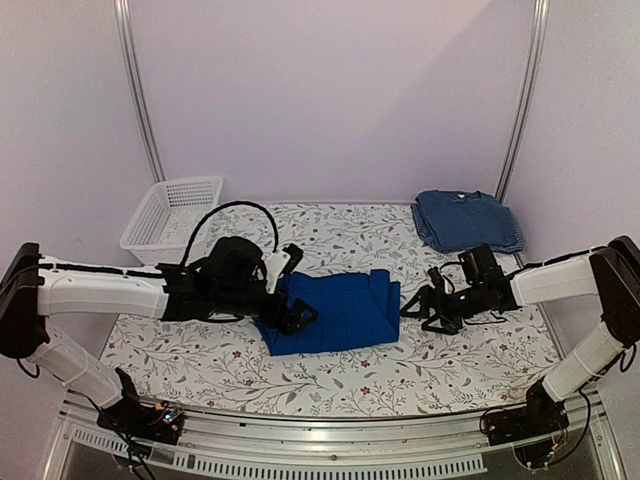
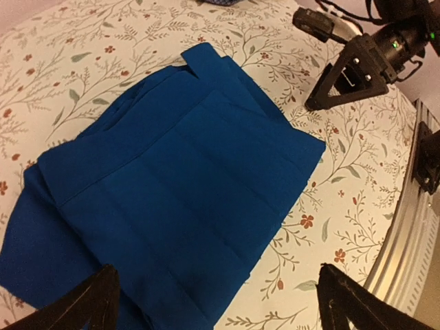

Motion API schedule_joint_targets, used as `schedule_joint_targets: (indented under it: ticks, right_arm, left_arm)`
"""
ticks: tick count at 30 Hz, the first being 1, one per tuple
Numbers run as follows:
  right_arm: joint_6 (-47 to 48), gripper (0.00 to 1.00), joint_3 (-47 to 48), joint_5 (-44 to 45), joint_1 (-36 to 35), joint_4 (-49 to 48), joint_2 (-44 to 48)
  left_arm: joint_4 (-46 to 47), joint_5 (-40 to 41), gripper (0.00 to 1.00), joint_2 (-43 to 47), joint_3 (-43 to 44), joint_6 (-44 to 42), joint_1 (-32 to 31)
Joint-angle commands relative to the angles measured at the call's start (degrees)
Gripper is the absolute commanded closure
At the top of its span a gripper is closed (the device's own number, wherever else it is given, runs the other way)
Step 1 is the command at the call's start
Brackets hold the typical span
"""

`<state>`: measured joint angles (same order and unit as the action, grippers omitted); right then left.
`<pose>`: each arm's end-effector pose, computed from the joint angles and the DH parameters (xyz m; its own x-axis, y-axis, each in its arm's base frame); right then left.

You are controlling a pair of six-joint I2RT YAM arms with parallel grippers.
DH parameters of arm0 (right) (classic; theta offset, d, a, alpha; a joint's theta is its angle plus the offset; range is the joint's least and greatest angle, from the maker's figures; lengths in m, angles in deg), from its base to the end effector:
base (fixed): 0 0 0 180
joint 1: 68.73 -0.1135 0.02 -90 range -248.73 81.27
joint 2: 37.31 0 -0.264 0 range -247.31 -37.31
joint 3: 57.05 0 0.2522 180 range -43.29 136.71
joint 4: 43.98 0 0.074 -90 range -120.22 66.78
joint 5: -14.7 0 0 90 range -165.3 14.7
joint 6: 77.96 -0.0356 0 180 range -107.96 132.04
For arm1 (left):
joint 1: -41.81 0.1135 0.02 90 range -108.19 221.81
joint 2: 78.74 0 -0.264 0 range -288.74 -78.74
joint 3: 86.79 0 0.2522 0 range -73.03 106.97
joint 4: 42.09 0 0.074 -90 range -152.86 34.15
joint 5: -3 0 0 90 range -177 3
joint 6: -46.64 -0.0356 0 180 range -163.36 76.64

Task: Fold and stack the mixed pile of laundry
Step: Pick up the square-folded skirt from the center of the board.

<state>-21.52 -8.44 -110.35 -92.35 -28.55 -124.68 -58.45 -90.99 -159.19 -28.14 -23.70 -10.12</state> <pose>0.2345 0.1249 0.1357 -0.9707 0.0695 -0.2301 -0.1191 0.6925 0.7115 0.1809 -0.2349 0.2125 -0.6343 0.2656 -0.7260 0.6432 0.7024 -0.3050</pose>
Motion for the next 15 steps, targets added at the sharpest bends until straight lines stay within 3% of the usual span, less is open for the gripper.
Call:
schedule_joint_targets:
  ticks: [1, 7, 15]
  right_arm:
    - [-2.86, 0.07, -0.04, -2.27, -0.07, -3.80, 0.36]
    - [-4.29, 0.07, -0.55, -3.37, -0.03, -4.85, -0.40]
    - [-5.55, 0.06, -1.36, -4.58, -0.03, -5.98, -1.46]
  left_arm:
    - [-0.95, 8.27, 0.00, -8.35, 6.75, -16.23, -6.70]
    - [-0.76, 8.45, 0.14, -21.27, 16.77, -28.20, -11.54]
    - [-1.42, 5.87, 0.28, -32.61, 23.98, -34.38, -14.27]
